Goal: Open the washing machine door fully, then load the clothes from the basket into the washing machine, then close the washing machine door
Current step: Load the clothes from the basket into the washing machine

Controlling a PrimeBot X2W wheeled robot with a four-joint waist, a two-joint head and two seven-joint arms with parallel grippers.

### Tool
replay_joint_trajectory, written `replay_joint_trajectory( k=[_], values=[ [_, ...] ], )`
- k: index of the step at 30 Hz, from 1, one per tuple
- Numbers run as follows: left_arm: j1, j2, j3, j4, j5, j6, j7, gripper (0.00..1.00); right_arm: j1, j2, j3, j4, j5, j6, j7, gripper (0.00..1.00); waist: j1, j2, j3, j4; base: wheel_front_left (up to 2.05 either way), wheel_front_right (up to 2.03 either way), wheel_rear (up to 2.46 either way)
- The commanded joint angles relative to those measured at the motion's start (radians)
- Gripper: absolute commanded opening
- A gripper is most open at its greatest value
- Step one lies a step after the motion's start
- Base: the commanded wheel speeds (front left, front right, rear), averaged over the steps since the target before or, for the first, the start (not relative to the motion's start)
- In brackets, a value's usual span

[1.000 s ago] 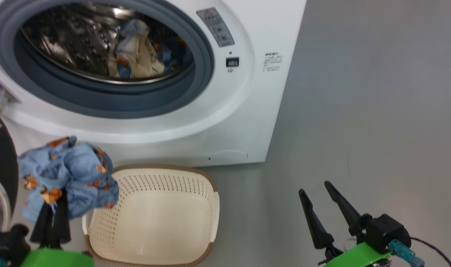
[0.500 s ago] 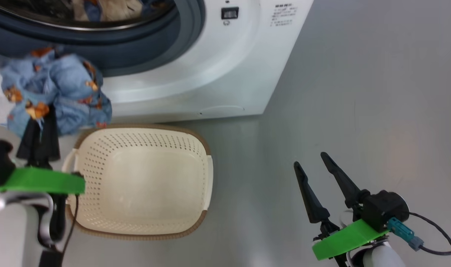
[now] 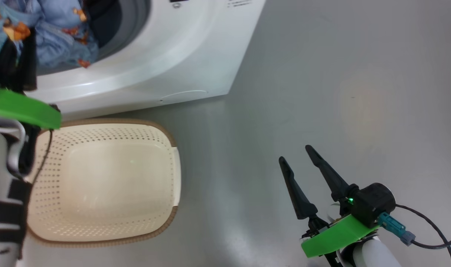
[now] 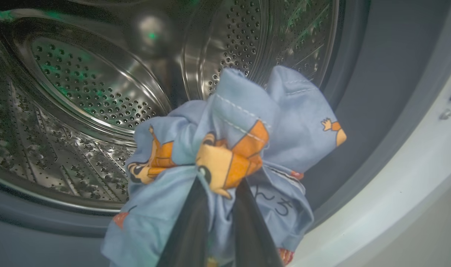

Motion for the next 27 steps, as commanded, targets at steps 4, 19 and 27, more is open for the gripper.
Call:
replay_joint_trajectory(
  k=[4, 19, 27],
  values=[
    [-0.115, 0.084, -0.006, 0.052, -0.023, -0.001, 0.019, 0.00, 0.001, 0.006, 0.040, -0.028, 0.011, 0.009, -0.012, 1.00, 0.0000, 0.0000, 0.039, -0.059, 0.00, 0.00, 0.00],
    [-0.524, 0.212, -0.132, 0.297, -0.101, -0.002, 0.177, 0.00, -0.008, 0.006, 0.072, -0.054, 0.037, 0.009, -0.012, 1.00, 0.0000, 0.0000, 0.180, -0.106, 0.00, 0.00, 0.00],
    [-0.665, 0.249, -0.231, 0.356, -0.137, -0.002, 0.170, 0.00, -0.020, 0.006, 0.110, -0.059, 0.058, 0.009, -0.012, 1.00, 0.0000, 0.0000, 0.227, -0.132, 0.00, 0.00, 0.00]
  ],
)
